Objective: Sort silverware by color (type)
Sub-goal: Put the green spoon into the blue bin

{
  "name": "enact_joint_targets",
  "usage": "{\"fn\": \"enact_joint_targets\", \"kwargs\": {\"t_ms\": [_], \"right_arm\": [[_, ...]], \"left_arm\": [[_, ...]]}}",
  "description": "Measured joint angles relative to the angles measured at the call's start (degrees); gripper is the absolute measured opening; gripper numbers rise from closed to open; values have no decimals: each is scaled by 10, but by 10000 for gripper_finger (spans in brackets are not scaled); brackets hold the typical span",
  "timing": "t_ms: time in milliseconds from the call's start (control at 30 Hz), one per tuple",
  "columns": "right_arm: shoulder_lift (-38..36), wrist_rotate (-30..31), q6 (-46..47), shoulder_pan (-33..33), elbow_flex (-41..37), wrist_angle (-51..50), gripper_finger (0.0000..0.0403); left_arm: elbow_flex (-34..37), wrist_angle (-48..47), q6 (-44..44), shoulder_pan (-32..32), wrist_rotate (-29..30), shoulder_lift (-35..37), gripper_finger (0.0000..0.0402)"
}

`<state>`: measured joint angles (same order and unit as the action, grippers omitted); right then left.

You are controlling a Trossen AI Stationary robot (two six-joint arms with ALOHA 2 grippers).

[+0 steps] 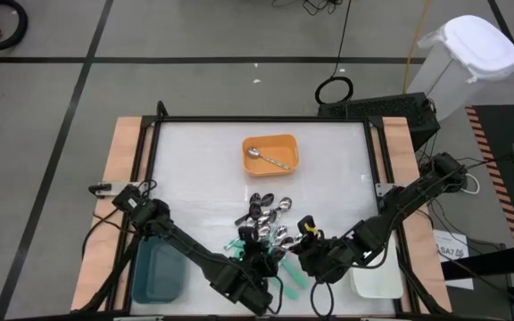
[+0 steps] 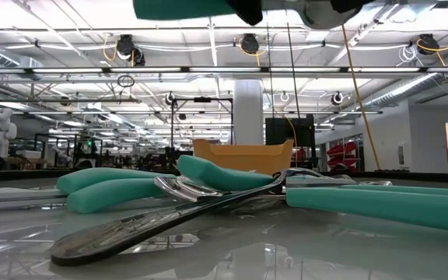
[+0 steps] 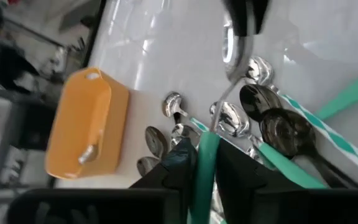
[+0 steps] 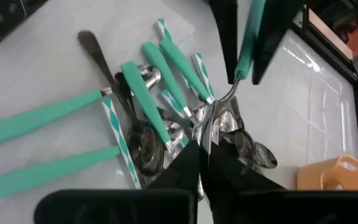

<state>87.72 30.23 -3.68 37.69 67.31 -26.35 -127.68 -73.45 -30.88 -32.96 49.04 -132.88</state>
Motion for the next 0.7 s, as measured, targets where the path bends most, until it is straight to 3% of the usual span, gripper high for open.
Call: {"fn": "enact_joint_targets", "kwargs": {"t_ms": [300,700], "right_arm": [[1,14,0,0,0,-61,4],[1,15,15,6,0,-98,1]], "left_arm": [[0,-12,-12,7,-35,0,155],[0,-50,-5,-1,-37,0,163]]}}
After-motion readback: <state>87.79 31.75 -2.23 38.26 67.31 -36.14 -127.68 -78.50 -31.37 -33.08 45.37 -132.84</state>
